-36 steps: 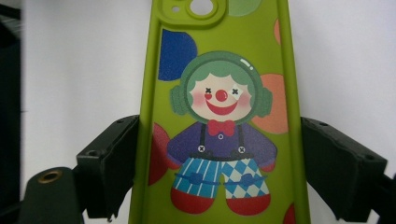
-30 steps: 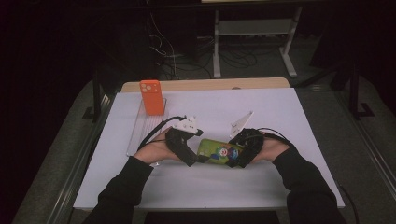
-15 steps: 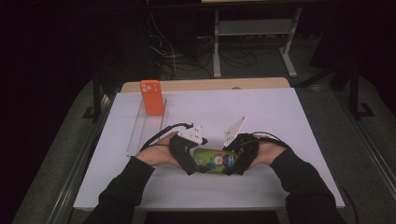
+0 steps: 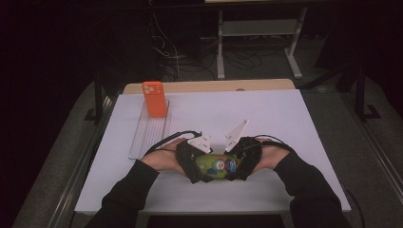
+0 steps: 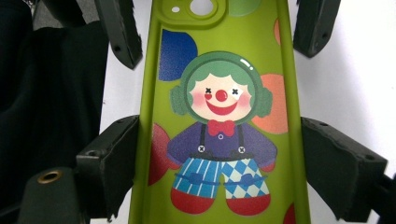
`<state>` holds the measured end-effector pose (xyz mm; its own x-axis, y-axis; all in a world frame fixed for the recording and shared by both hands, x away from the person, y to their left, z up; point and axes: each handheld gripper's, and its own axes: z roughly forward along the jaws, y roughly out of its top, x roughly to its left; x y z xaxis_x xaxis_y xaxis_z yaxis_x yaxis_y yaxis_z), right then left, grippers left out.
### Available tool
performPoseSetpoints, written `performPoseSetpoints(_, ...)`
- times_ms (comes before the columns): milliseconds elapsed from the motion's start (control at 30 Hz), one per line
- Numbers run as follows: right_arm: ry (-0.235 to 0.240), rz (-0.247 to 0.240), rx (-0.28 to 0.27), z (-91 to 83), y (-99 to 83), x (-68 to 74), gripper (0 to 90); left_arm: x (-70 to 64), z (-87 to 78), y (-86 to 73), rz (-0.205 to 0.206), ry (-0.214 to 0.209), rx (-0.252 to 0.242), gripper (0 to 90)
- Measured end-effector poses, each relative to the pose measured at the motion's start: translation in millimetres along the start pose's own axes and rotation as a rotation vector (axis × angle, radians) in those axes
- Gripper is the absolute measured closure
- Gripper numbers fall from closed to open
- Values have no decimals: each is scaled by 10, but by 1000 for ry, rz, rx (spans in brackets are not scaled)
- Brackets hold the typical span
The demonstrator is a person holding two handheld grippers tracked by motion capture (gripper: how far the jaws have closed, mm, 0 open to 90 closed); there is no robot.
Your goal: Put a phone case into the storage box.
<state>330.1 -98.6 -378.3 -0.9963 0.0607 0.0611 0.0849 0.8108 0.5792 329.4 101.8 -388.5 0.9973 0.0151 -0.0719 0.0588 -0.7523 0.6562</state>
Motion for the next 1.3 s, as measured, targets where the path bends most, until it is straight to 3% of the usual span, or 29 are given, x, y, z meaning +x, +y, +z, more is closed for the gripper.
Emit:
performPoseSetpoints(200, 5, -13, -14, -14, 24, 13, 154, -4, 18, -1, 13, -11, 18, 20)
performPoseSetpoints(433, 6, -13, -14, -23, 27, 18, 154, -3, 27, 1, 25, -1, 33, 98)
performPoseSetpoints(800, 9, -12, -10, -25, 22, 20, 152, 19, 26, -2, 27, -37, 33, 145)
performPoseSetpoints(867, 14, -6, -7, -24, 20, 19, 150, 22, 30, -4, 7, -54, 36, 148)
performPoseSetpoints(967, 33, 6, -6, -17, 12, 21, 147, 21, 25, -1, 9, -67, 41, 151)
performPoseSetpoints(1100, 28, 21, -31, -50, 1, 12, 102, 29, 8, 2, -17, -54, 30, 152)
performPoseSetpoints(1300, -37, 108, -68, -192, -73, -28, 53, 63, -12, -19, -61, -18, 36, 152)
